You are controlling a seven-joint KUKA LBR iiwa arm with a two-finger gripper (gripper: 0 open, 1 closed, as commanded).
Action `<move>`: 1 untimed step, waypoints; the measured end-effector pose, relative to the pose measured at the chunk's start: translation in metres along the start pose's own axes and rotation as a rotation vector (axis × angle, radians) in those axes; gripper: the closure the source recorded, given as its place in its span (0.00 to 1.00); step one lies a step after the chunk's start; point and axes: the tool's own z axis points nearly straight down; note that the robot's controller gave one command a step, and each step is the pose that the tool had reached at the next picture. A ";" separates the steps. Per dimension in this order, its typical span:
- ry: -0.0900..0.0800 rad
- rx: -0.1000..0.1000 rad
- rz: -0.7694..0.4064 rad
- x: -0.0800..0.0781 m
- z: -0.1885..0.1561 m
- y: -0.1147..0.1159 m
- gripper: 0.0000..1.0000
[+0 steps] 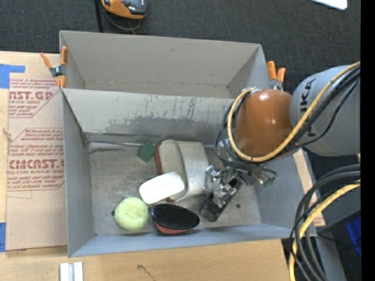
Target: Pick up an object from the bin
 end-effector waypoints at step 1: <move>0.000 0.000 0.000 0.000 0.000 0.000 1.00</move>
Offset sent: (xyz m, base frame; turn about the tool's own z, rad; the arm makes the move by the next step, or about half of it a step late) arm -0.0052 0.0006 -0.0294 0.0186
